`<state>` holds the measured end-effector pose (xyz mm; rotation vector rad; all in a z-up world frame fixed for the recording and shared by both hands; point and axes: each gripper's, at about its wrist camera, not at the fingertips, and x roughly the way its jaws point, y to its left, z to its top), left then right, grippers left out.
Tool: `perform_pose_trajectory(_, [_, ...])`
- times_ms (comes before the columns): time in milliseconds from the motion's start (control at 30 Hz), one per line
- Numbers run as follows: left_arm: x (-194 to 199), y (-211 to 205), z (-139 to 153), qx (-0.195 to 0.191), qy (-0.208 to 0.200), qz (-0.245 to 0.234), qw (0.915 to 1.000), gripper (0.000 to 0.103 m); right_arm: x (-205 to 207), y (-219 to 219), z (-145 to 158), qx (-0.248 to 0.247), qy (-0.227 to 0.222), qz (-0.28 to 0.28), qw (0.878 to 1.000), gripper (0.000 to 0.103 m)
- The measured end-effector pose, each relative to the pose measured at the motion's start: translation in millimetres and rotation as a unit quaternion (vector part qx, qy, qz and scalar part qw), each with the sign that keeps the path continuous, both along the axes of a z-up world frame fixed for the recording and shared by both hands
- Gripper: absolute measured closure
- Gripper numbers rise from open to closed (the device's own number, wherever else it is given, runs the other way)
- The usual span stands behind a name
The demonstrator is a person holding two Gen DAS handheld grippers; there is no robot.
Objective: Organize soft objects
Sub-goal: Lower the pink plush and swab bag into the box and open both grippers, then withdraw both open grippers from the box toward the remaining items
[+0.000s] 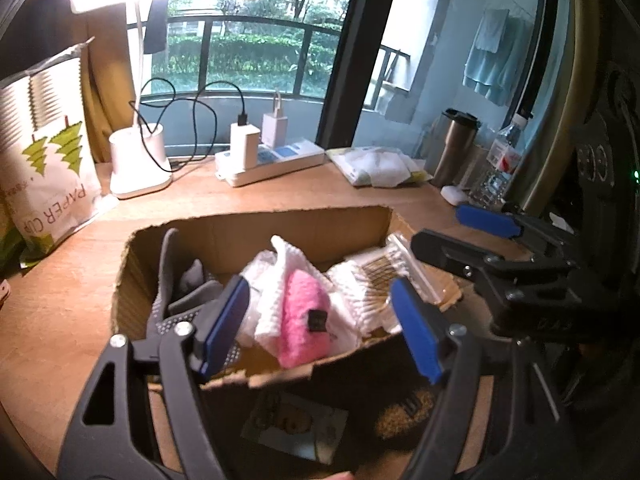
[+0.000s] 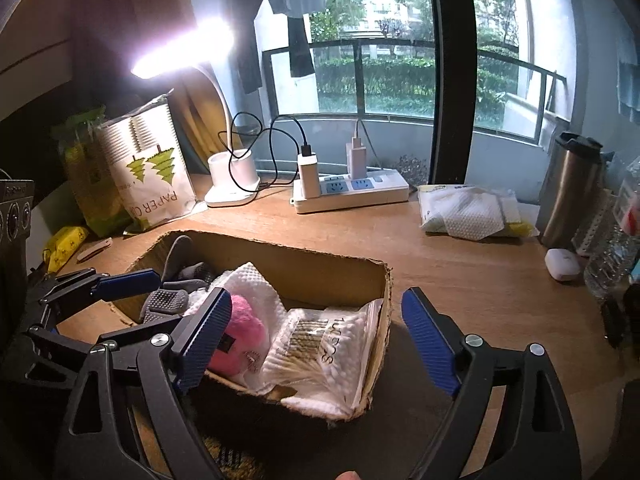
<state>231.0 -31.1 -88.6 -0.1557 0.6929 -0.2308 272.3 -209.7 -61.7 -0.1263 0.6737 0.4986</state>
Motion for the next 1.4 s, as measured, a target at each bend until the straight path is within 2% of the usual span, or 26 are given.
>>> perform_pose_trajectory(533, [-48,5,8,-0.005,-0.013,0.004,0.9999,0.028,-49,-9,1,-0.011,-0.007,-0.015,1.000,0.014])
perform_pose_trajectory(967, [-80,21,-9,-0.010,-0.002,0.008,0.9999,0.028,-76,2,-20,-0.020,0.013,-0.022,0.999,0.014])
perform_pose_trajectory(1400, [-89,41,-35,-0.028,0.021,0.026,0.9991,0.028,-81,25,-52,-0.046,0.048,-0.003,0.998,0.014])
